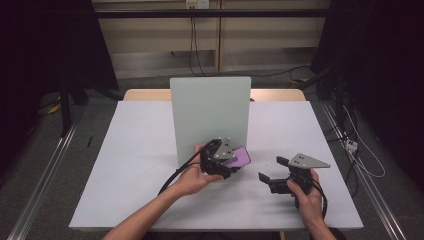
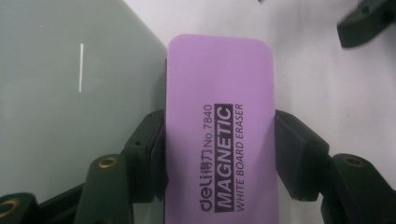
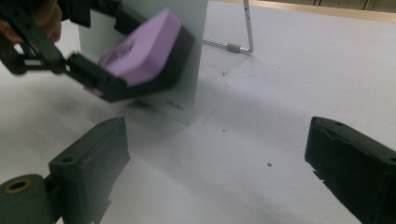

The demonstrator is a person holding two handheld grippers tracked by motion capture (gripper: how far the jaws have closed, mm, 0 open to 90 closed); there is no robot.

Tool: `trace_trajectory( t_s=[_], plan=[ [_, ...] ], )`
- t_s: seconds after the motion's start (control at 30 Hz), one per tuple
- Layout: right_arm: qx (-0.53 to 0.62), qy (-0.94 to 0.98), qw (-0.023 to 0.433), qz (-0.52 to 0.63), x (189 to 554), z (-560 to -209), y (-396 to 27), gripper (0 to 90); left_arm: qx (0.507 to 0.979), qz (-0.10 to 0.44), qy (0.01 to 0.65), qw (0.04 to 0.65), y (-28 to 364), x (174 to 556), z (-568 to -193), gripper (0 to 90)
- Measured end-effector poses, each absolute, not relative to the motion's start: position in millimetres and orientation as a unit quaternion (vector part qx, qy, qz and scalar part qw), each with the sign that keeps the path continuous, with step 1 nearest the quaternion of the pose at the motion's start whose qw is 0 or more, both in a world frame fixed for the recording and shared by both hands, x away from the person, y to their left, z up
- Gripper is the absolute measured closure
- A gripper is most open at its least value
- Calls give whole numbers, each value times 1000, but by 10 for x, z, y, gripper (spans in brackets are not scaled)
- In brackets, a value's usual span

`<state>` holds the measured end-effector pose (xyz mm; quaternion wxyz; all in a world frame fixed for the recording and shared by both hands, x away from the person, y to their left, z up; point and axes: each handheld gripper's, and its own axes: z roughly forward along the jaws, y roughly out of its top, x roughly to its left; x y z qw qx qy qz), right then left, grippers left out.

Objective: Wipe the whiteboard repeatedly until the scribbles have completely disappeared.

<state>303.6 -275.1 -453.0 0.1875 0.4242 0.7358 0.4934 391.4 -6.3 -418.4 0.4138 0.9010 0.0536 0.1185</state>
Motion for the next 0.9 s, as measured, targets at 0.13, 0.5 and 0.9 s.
trace_trajectory(
  t_s=[0.13,0.5,0.9],
  plan=[
    [424,736,187,493,3036,-4531,-2746,62,890,131,66,431,25,3981,-4019,409],
    [429,733,192,492,3031,-4520,-2778,62,878,146,75,450,78,4054,-3828,408],
    [436,738,204,474,2974,-4516,-2864,62,890,141,41,431,-193,3983,-4009,408]
  ],
)
